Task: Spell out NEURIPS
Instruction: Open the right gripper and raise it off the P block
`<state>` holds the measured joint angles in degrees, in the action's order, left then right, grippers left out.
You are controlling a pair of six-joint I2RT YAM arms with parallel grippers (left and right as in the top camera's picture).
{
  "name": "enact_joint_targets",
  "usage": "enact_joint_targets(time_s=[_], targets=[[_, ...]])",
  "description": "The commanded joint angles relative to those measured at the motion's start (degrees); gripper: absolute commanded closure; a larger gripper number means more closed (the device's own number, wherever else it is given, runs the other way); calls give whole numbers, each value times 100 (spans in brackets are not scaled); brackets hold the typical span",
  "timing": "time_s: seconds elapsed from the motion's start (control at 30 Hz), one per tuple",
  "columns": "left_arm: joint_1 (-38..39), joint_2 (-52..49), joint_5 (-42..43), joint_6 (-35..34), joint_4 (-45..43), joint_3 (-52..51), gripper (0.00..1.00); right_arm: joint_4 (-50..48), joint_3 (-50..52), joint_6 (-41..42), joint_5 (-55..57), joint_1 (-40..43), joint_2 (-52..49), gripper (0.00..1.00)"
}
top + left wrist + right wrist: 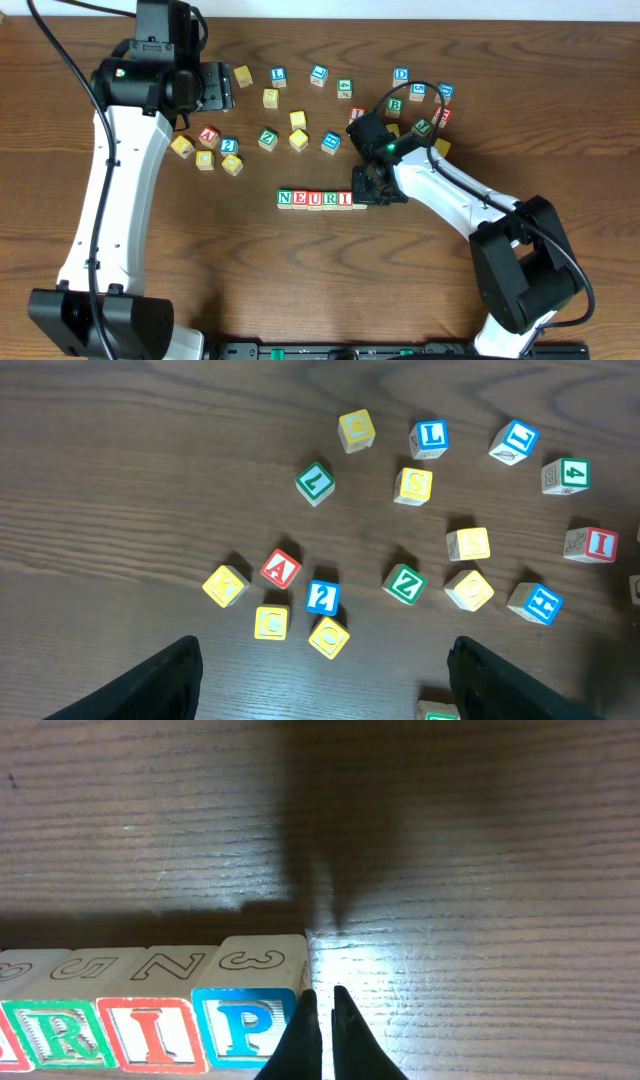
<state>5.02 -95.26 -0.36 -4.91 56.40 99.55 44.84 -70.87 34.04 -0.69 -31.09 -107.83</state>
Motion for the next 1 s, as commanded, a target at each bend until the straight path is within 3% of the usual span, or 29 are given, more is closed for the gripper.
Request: enact_joint_targets(time_s=[0.0, 0.37, 0.53, 0.57, 0.67, 0.97], targets=[[-24, -22, -20, -33, 9, -87, 22, 170, -170, 11, -31, 0, 127, 98], [-24, -22, -17, -33, 50, -87, 22, 1204, -2343, -855, 76, 787, 337, 76], [-24, -22, -20, -33, 76, -87, 21, 1209, -3117, -951, 74, 1119, 334, 73], [-24, -22, -20, -33, 92, -87, 12, 1228, -3224, -951, 74, 1161, 334, 73], [-24, -22, -22, -33, 118, -87, 9, 1244, -3436, -951, 81, 1241, 334, 72], [-24, -22, -20, -33, 118, -87, 8, 1217, -3473, -946, 79, 1309, 315, 67]])
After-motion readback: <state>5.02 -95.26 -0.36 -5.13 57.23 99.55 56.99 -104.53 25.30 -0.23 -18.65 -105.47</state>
